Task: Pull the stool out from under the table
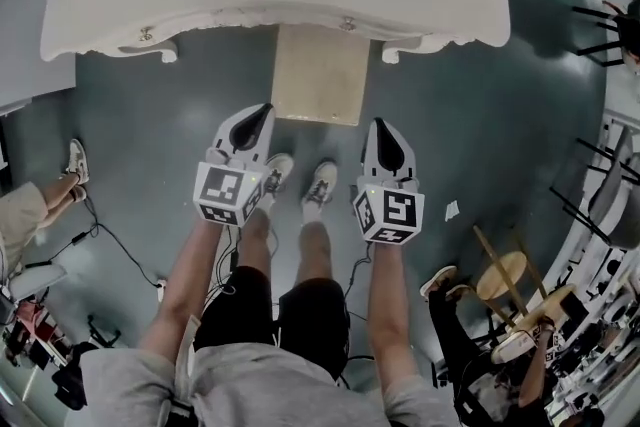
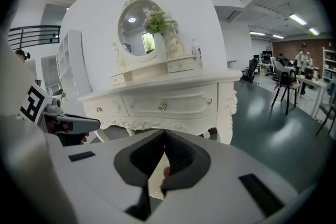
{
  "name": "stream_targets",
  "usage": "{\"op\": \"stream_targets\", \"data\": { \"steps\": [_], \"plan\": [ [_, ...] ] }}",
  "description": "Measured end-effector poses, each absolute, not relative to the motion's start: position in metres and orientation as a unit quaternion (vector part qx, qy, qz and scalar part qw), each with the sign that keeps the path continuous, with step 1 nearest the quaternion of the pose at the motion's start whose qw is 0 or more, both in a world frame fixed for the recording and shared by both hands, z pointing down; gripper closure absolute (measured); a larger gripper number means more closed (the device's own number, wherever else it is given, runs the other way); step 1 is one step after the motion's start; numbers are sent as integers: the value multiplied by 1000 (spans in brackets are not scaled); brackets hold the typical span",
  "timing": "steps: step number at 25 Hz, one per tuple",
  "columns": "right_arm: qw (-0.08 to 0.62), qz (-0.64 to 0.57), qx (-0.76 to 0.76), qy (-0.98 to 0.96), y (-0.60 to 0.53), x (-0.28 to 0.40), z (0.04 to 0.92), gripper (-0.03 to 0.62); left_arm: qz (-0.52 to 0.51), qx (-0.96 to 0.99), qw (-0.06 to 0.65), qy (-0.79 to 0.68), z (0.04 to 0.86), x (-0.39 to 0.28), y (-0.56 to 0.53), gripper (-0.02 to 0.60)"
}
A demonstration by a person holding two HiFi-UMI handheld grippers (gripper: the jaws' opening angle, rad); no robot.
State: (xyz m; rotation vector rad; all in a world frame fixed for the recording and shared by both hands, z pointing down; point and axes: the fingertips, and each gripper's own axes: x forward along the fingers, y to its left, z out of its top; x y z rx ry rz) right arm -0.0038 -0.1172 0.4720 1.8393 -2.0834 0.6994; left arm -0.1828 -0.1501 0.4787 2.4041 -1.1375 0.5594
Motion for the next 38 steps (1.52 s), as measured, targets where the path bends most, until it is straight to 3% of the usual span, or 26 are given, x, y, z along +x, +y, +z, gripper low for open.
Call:
{"op": "stream_targets", "data": {
  "steps": [20, 23, 25, 27, 33, 38],
  "plan": [
    [177, 277, 597, -732, -138, 12, 670, 579, 224, 836, 267, -424, 669, -184, -166, 577],
    [158, 313, 579, -736, -144, 10, 687, 567, 211, 831, 297, -420, 685, -182, -171, 515],
    [144, 339, 565, -739, -150, 6, 697, 432, 200, 830, 311, -418, 694, -182, -176, 423],
    [133, 361, 555, -737, -156, 5, 707, 366, 197, 827, 320, -418, 704, -182, -181, 338],
    [113, 410, 541, -726, -170, 12, 738, 234, 191, 813, 361, -415, 734, -183, -194, 281],
    [103, 439, 535, -715, -174, 16, 760, 221, 193, 802, 385, -415, 759, -183, -199, 278]
  ]
}}
